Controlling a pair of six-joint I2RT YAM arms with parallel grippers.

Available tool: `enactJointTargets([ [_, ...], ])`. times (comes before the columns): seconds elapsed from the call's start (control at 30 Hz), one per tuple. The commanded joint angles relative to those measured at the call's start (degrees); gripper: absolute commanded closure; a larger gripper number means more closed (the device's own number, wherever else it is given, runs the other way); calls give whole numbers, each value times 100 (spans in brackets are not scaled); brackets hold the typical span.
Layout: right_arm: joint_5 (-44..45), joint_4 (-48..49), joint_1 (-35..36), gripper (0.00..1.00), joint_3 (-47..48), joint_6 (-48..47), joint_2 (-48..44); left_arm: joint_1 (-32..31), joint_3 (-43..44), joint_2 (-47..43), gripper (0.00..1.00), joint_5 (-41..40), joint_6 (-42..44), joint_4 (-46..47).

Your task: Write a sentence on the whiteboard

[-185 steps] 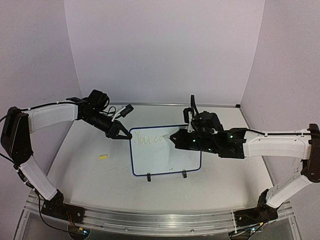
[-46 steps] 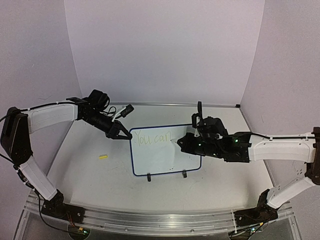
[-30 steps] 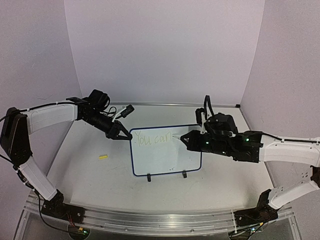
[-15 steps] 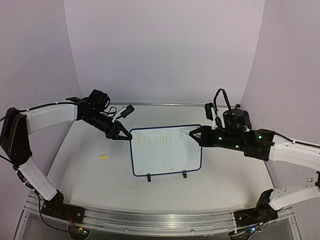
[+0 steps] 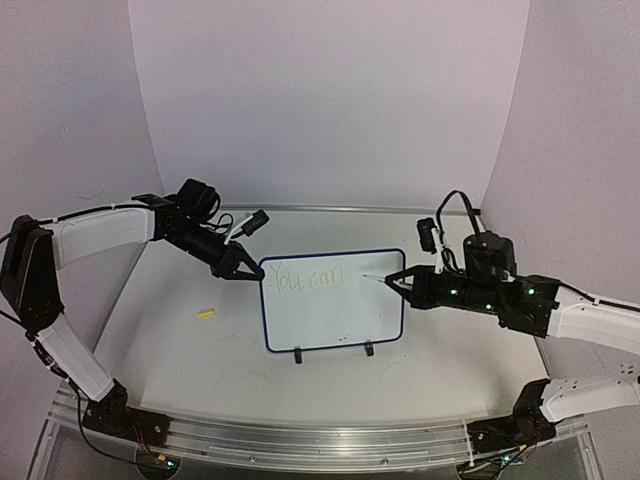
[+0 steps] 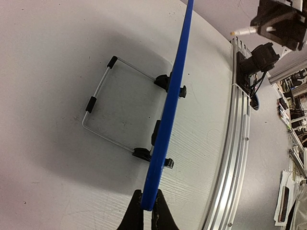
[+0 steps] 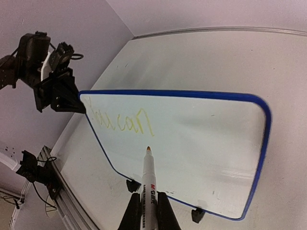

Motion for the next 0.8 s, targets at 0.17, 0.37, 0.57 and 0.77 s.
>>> enactJointTargets([
  [0.17, 983, 2184, 1637, 100, 143, 275, 1612, -46, 5, -190, 100, -539, 70, -145],
  [0.37, 1289, 2400, 2032, 100, 844, 226, 2789, -54, -6, -196, 100, -599, 66, -147],
  [0.57, 1634, 2489, 2110, 100, 1262, 244, 3432, -58, -19, -205, 100, -628, 64, -152],
  [0.77, 1933, 2454, 2110, 100, 1492, 327, 3678, -58, 7, -178, 100, -626, 76, -161],
])
